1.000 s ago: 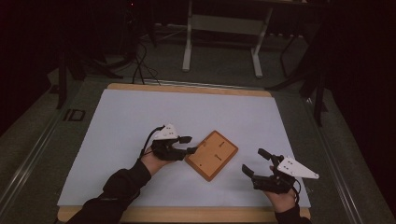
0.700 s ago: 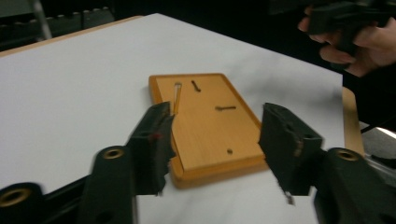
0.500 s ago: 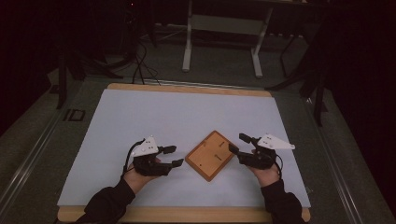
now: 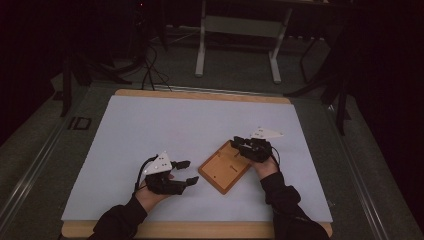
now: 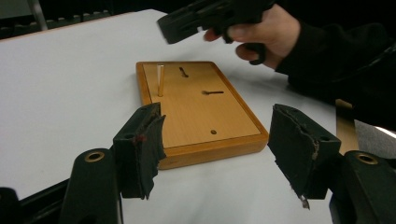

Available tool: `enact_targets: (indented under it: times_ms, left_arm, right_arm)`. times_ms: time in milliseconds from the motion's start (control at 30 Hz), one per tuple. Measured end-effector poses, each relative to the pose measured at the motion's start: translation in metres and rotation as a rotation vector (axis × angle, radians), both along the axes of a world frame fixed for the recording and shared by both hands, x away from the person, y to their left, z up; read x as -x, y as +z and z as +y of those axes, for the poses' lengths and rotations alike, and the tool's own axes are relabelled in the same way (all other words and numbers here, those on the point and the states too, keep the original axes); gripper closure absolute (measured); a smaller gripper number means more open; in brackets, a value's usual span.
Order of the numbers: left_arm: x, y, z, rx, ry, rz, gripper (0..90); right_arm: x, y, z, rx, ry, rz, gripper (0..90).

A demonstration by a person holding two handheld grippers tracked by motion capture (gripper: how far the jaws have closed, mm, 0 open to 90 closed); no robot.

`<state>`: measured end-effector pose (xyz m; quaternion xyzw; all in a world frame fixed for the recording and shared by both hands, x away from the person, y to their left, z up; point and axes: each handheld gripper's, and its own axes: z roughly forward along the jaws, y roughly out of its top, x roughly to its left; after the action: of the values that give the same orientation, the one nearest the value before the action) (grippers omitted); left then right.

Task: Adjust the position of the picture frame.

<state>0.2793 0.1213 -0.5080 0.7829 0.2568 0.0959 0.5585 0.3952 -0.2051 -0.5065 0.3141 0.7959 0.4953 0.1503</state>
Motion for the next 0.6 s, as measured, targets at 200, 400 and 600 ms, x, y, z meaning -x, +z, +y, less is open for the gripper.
enact_targets:
  times_ms: [200,400,600]
  left_arm:
    - [0.0,-0.002,0.001,0.01,0.013,0.0,33.3]
    - [0.002,-0.003,0.001,0.009,0.015,-0.005,31.5]
    - [0.003,-0.004,0.002,-0.002,0.033,-0.007,23.0]
  right_arm:
    - [-0.018,-0.008,0.011,0.057,0.001,0.012,89.9]
    - [-0.031,-0.013,0.019,0.095,0.006,0.02,89.9]
    - [-0.041,-0.017,0.026,0.133,-0.011,0.033,90.0]
